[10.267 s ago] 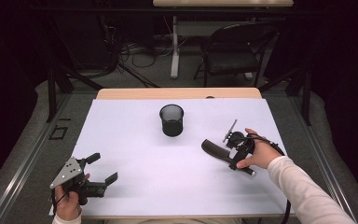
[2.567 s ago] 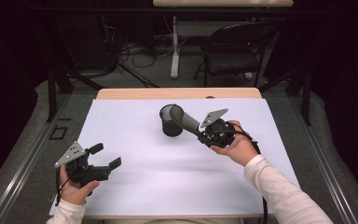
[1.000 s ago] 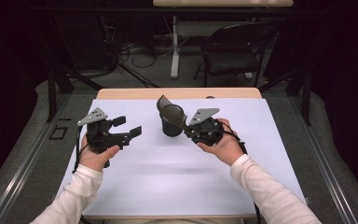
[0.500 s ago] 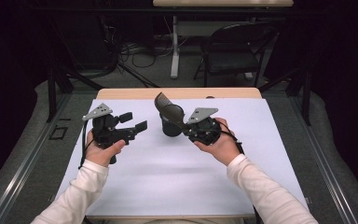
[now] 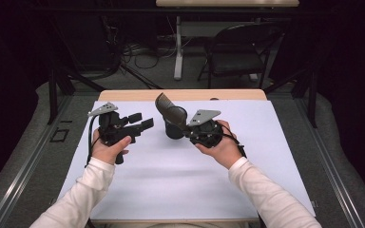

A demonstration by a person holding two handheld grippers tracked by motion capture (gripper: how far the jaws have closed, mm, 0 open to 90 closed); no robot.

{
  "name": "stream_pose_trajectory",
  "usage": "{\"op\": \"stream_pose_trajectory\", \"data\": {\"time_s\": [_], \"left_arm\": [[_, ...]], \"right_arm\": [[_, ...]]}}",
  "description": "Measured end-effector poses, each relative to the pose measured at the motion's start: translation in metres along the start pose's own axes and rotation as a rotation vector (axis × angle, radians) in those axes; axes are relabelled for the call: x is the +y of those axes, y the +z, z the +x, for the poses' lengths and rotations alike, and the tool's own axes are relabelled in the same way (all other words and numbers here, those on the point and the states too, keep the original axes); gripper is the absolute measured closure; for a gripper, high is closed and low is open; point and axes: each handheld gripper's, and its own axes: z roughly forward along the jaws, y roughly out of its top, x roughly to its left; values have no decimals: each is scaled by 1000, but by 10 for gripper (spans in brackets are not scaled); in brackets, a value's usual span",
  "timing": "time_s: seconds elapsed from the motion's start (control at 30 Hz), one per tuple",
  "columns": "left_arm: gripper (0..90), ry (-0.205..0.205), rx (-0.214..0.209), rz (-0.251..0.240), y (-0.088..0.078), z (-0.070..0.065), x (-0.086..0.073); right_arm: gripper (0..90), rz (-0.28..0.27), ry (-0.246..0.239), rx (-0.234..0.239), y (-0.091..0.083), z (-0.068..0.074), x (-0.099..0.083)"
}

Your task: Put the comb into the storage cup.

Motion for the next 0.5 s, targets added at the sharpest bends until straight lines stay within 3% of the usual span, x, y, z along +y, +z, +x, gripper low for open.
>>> {"op": "stream_pose_trajectory", "data": {"time_s": [0.5], "left_arm": [[413, -61, -29, 19, 15, -3, 3]], "right_arm": [[727, -8, 1, 3, 5, 5, 2]]}}
